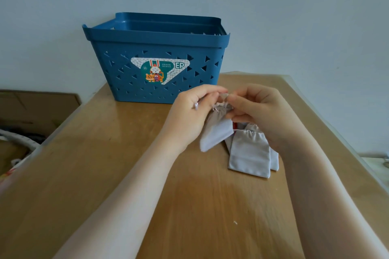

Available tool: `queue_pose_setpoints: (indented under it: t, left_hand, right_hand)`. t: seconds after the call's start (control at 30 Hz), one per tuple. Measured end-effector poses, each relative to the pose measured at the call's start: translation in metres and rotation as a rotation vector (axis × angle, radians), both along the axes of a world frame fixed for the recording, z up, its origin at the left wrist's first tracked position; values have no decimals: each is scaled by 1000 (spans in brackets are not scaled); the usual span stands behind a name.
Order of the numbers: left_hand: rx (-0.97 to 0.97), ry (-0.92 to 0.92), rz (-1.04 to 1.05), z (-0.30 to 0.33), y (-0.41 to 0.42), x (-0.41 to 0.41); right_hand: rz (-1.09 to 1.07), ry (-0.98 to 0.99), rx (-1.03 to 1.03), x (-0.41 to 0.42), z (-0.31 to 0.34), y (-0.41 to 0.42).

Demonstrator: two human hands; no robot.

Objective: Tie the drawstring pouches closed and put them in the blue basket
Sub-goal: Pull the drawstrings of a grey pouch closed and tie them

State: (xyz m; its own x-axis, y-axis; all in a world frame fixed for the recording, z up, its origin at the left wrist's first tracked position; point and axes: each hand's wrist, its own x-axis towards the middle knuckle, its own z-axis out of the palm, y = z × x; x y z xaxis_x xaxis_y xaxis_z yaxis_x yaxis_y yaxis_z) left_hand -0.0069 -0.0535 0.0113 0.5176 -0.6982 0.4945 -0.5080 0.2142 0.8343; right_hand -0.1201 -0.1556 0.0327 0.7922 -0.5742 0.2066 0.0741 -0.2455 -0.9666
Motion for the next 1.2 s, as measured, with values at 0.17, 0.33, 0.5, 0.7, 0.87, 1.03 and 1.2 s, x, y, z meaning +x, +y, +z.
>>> queue_pose_setpoints:
  t: [0.17, 0.33, 0.5, 0.7, 0.87, 1.03, 1.2]
  left_hand:
    - [142, 200, 195, -4, -8, -6]
    - [244, -126, 239, -6, -5, 1]
    - [237, -165, 195, -6, 0, 4]
    - [216, -123, 292, -3, 4, 18]
    - [275, -41, 223, -3, 10, 29]
    - [233, 176, 114, 1, 11, 24]
    - [130, 321, 38, 9, 7, 12]
  right_hand:
    - [-120, -7, -213, 6, -4, 4]
    - [-183, 203, -940, 1, -8, -12]
    - [-42, -11, 117, 2, -3, -8]
    - [45, -351, 756, 5, -2, -7]
    - [-15, -354, 790, 9, -11, -12]
    - [-195, -76, 330, 13, -15, -6]
    - [-77, 18, 13, 19, -16, 13]
